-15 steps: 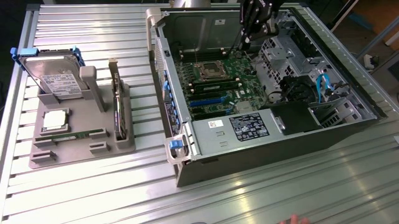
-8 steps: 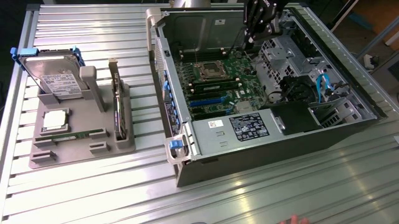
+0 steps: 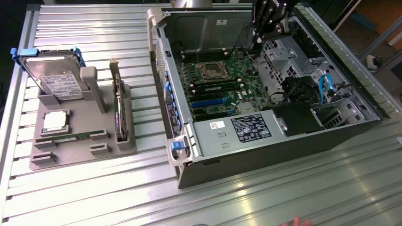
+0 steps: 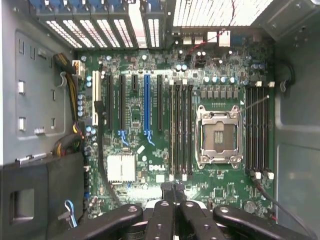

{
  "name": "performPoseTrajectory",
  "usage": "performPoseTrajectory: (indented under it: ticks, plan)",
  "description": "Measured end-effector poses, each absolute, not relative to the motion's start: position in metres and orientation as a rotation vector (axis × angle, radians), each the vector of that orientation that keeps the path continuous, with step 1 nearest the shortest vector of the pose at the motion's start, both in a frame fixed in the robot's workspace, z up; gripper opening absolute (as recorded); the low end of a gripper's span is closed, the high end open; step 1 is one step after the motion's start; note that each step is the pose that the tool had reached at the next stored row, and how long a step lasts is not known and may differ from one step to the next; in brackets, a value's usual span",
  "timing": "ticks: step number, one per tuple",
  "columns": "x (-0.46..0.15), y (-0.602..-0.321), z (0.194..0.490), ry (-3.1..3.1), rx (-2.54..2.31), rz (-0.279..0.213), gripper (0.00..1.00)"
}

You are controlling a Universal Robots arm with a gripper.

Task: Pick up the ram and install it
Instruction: 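Press down the ram until it locks into place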

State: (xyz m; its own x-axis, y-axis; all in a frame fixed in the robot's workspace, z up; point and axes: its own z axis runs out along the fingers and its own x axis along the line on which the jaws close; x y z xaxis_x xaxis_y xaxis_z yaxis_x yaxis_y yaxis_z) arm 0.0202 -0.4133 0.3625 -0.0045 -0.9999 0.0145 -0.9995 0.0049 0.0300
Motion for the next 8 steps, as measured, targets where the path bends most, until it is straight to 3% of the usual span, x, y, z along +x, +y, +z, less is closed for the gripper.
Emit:
performPoseTrajectory:
  ticks: [8]
  plan:
    - [0.0250,-0.4134,0.3611,-2.204,2.193,-0.018,0.11]
